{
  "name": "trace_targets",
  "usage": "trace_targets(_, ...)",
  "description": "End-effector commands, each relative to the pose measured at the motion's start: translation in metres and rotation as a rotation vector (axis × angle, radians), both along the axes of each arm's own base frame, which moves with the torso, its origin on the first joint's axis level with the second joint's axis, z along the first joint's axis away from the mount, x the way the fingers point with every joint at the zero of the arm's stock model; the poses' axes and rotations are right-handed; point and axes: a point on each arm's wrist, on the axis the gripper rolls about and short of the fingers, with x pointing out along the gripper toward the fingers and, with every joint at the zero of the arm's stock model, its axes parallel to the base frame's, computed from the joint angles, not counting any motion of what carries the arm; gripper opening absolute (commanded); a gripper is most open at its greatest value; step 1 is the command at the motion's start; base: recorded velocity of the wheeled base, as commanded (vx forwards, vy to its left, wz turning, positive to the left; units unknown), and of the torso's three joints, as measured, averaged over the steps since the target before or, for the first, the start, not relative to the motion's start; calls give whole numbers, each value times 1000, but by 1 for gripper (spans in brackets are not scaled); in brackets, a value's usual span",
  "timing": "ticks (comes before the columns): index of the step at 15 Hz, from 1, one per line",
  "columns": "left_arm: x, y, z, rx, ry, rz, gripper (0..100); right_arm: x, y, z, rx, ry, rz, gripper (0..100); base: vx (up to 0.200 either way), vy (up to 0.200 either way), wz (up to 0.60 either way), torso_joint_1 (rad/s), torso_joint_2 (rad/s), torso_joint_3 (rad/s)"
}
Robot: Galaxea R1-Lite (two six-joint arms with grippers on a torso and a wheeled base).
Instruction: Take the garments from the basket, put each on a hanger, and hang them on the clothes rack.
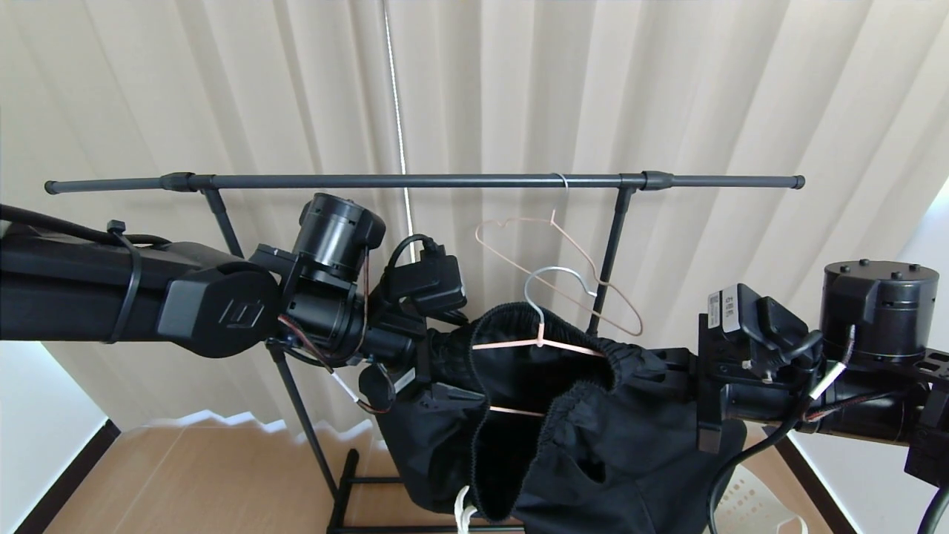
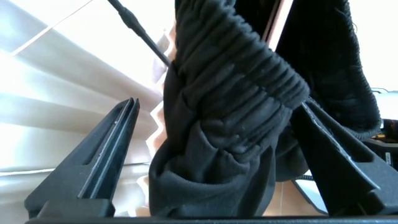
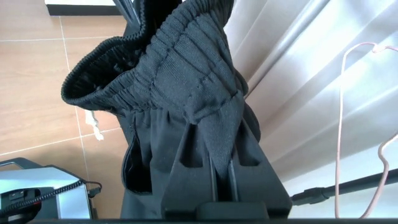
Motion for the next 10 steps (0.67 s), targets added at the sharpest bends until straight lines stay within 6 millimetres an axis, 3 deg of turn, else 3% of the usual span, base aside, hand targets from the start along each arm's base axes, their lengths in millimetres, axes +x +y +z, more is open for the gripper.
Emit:
trace_targets(1, -2, -1, -1, -3, 6, -15, 100, -1, 0, 0, 8, 1, 22, 0, 0, 0, 0, 0, 0, 0)
trace_targets(2, -4, -1, -1, -6, 13, -19, 0, 0, 1, 1, 11, 2, 28, 0, 0, 0, 0, 0, 0, 0)
trace_targets(10, -22, 9, 7, -31, 63, 23, 0, 7, 3, 0, 18, 19, 21, 0, 0, 0, 0, 0, 0, 0)
